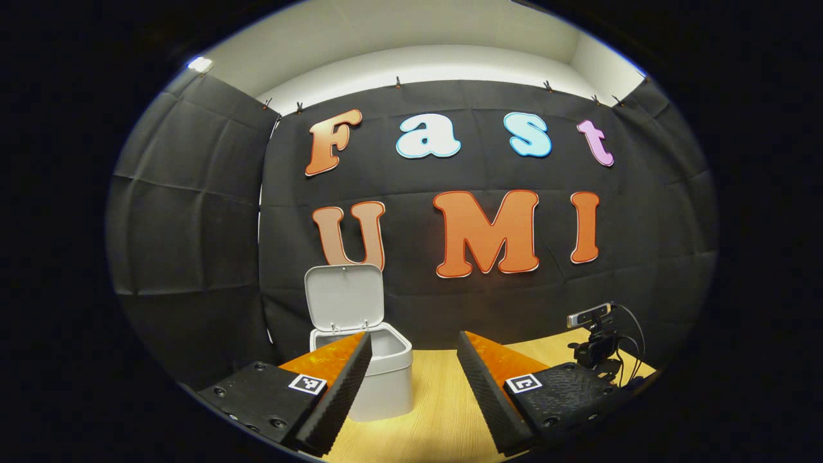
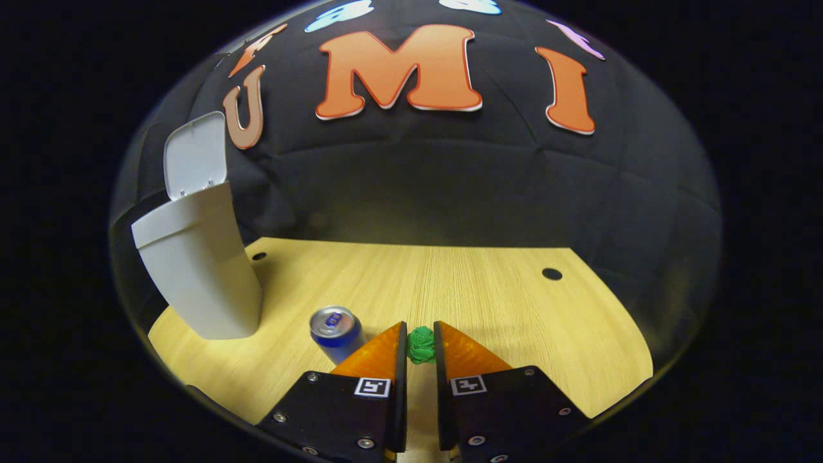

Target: Press the lid of the desktop garbage bin to open it, pick up the crumpled paper on the desktop and throw it into the bin, then pick up the pop can on the desktop and drop it into the bin, and finally close the garbage bin lid.

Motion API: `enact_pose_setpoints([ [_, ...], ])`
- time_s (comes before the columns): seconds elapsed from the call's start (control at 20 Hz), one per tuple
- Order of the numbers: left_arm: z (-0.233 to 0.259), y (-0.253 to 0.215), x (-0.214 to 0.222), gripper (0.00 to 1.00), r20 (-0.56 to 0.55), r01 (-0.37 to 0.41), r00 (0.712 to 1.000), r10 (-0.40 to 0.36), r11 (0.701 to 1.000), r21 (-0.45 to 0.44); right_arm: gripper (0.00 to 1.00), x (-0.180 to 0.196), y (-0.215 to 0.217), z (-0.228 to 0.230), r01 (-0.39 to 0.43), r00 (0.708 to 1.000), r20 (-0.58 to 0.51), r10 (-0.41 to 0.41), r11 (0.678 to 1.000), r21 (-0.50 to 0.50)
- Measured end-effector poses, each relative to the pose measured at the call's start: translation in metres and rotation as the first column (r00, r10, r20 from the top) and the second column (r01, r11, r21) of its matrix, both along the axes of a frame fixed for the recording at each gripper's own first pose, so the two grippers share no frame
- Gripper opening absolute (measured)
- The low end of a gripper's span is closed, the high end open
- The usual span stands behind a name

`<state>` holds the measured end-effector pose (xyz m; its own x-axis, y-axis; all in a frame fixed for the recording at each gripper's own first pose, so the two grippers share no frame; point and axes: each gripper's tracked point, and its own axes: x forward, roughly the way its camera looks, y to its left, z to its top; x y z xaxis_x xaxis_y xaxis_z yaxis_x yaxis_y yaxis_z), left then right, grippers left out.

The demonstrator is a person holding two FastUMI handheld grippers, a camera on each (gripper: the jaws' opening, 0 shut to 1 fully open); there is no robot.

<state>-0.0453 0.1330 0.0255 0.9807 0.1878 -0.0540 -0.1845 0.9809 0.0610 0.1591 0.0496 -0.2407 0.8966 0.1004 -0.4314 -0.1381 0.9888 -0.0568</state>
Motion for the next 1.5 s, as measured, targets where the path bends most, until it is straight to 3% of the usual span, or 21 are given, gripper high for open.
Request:
enact_pose_setpoints([
  [0.1,-0.004,0.005,-0.001,0.9,-0.001,0.0,1.0,0.0,1.0,-0.019,0.19,-0.003,0.012,0.028,-0.037,0.999,0.039,0.037,0.999,-0.002],
  [0.15,-0.003,0.009,-0.003,0.86,0.002,-0.002,1.0,0.002,1.0,-0.028,0.19,-0.006,0.018,0.041,-0.047,0.997,0.057,0.047,0.999,0.001],
  [0.2,-0.003,0.012,-0.005,0.9,0.005,-0.004,1.0,0.004,0.999,-0.035,0.19,-0.009,0.027,0.057,-0.065,0.995,0.078,0.064,0.998,0.017],
  [0.25,-0.003,0.017,-0.008,0.86,0.011,-0.012,1.0,0.012,0.999,-0.039,0.19,-0.011,0.038,0.074,-0.081,0.992,0.103,0.078,0.996,0.029],
  [0.6,0.002,0.057,-0.037,0.86,0.045,-0.094,0.994,0.096,0.995,-0.045,0.19,-0.014,0.112,0.159,-0.212,0.958,0.215,0.19,0.973,0.087],
  [0.9,0.003,0.081,-0.062,0.86,0.053,-0.162,0.985,0.164,0.986,-0.039,0.19,-0.02,0.179,0.19,-0.321,0.922,0.257,0.288,0.942,0.096],
  [1.15,0.001,0.105,-0.085,0.86,0.053,-0.223,0.973,0.225,0.974,-0.039,0.19,-0.022,0.242,0.209,-0.425,0.876,0.29,0.385,0.9,0.091],
  [1.5,-0.005,0.137,-0.111,0.86,0.042,-0.313,0.948,0.314,0.949,-0.035,0.19,-0.009,0.319,0.206,-0.502,0.841,0.279,0.463,0.861,0.084],
])
